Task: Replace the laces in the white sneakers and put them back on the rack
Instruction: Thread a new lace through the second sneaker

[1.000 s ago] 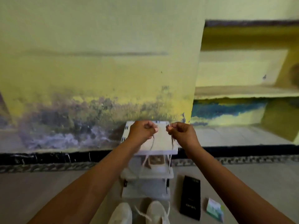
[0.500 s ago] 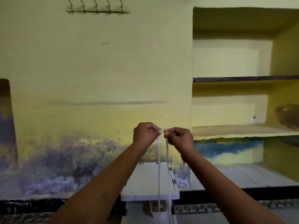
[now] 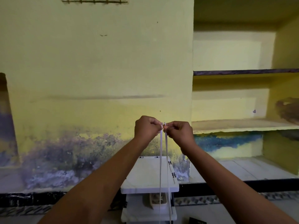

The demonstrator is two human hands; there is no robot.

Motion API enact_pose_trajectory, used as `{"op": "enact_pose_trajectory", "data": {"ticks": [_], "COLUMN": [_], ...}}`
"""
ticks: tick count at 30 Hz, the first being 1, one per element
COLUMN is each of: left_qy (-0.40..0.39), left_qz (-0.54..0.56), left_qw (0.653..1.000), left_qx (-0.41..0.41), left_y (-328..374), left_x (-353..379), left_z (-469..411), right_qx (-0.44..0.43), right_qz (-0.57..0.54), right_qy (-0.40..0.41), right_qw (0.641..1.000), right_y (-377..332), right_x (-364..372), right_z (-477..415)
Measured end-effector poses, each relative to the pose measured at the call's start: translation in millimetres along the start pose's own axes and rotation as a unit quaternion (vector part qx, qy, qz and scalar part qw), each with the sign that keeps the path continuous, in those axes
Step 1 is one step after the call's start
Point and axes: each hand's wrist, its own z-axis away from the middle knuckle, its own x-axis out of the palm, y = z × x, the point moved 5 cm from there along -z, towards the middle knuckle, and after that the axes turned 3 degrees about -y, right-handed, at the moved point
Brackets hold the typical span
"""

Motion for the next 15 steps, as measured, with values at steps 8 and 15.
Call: {"op": "enact_pose_trajectory", "data": {"ticks": [8,15], "left_qy": [0.003,-0.018], "left_qz": [-0.001,0.006], "left_qw": [1.000,1.000], "left_qx": [0.008,-0.009], "left_y": [-2,-17], "left_x": [-3,0], "left_z": [-2,-3], "right_qx": [0.001,0.021], "right_qz": [0.004,0.013], "right_qy": [-0.001,-0.007], "right_qw": [1.000,1.000], "right_y": [3,11], "right_x": [5,8], "right_z": [-3,0]}}
